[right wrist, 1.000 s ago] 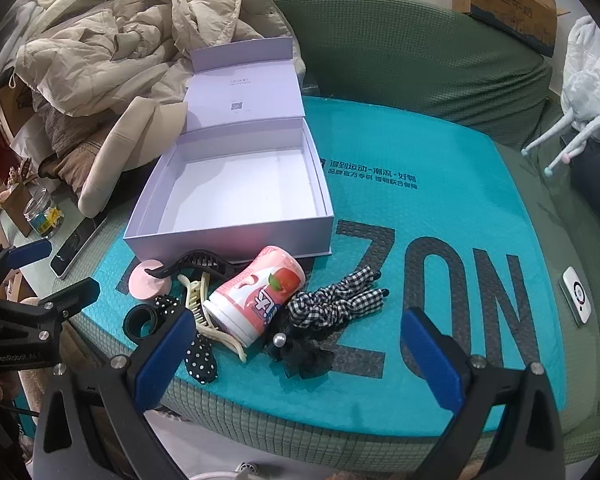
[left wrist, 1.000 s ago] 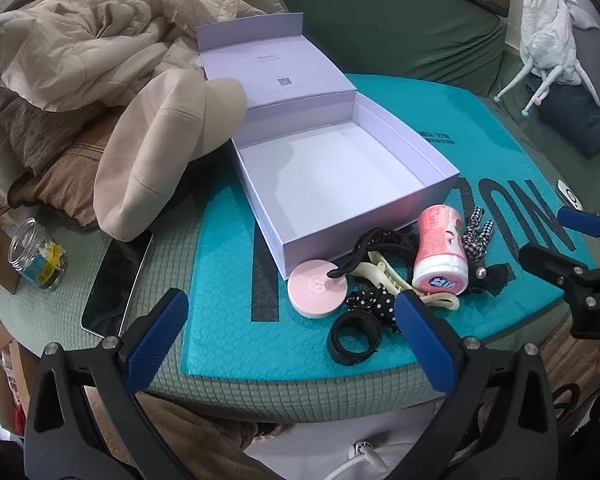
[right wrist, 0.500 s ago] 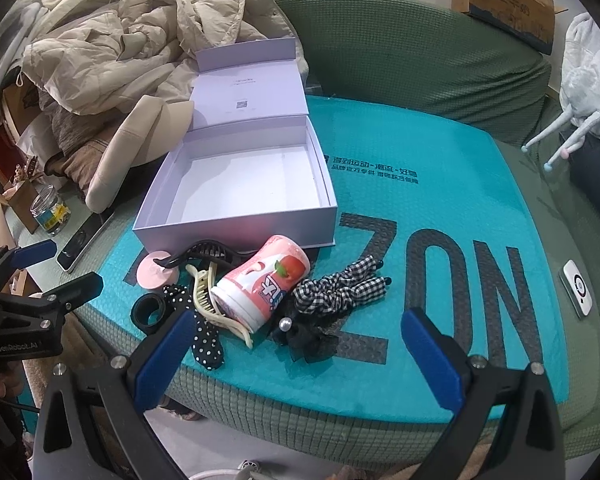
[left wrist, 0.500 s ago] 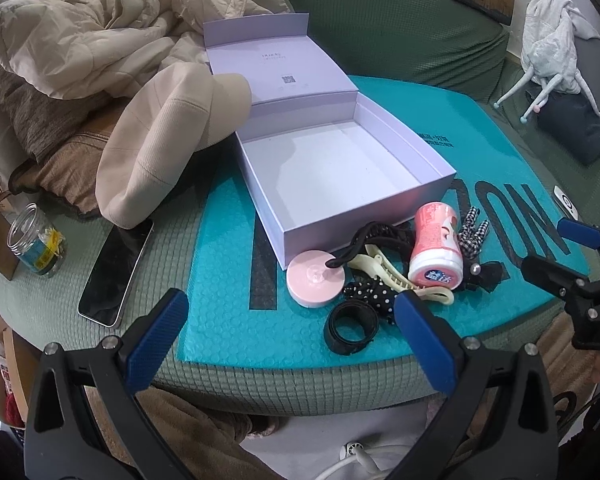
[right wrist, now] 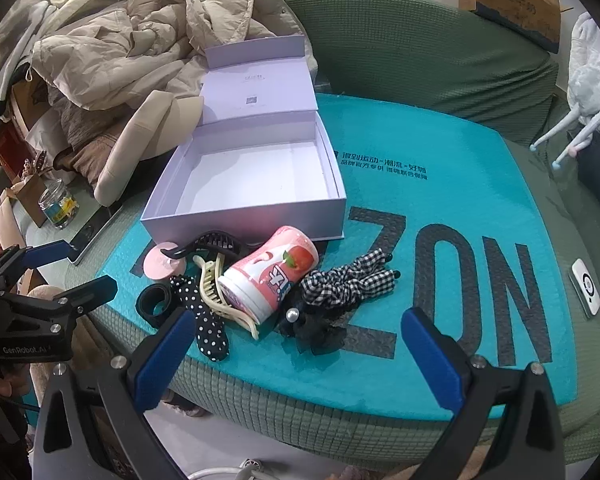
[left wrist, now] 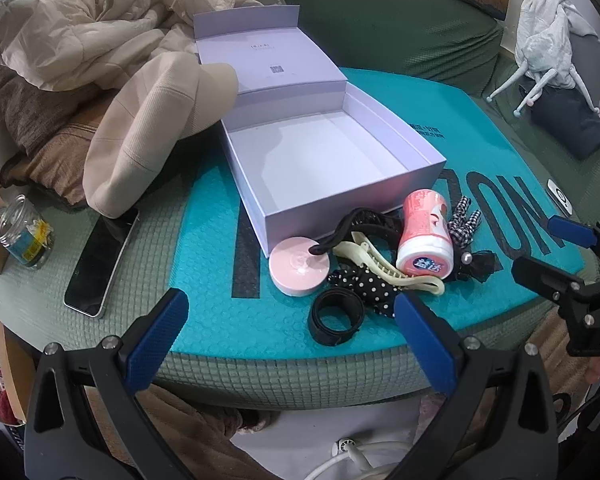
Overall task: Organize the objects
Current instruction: 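Move left tool to black hair tie ring while right tool moves to black lace bow clip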
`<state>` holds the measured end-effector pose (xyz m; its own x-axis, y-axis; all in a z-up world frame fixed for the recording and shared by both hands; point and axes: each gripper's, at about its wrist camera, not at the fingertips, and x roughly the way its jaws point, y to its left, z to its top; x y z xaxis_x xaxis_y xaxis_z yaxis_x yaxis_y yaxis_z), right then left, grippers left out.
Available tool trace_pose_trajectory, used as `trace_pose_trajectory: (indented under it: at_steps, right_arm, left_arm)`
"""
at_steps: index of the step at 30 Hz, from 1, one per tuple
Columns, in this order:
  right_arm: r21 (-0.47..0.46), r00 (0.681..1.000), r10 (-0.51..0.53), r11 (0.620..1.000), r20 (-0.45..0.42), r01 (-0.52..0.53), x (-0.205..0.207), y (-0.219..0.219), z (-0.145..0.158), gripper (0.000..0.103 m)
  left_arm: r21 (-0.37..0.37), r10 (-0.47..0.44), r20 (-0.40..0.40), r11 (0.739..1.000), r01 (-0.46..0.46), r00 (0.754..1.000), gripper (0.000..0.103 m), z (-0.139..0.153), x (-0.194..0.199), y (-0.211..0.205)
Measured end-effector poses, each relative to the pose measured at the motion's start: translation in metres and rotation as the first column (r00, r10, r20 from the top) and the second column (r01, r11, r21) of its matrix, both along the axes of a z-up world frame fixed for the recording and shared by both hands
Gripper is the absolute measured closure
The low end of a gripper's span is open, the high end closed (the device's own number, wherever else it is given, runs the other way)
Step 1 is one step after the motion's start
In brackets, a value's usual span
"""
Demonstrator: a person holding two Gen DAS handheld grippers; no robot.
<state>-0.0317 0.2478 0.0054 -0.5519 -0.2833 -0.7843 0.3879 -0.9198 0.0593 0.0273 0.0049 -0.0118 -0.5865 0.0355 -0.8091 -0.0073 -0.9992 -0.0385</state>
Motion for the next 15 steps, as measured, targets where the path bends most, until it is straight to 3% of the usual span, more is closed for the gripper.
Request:
trace_pose_trajectory:
  at_steps: [15]
  right_arm:
    - [-0.022,0.998,0.021,1.000,0.051,-0.020,0.009,0.005,-0.033,0.000]
  left_arm:
    - [0.067,-0.018,0.025,0.998,0.016,1.000,0.000,-0.033,0.014,-0.002]
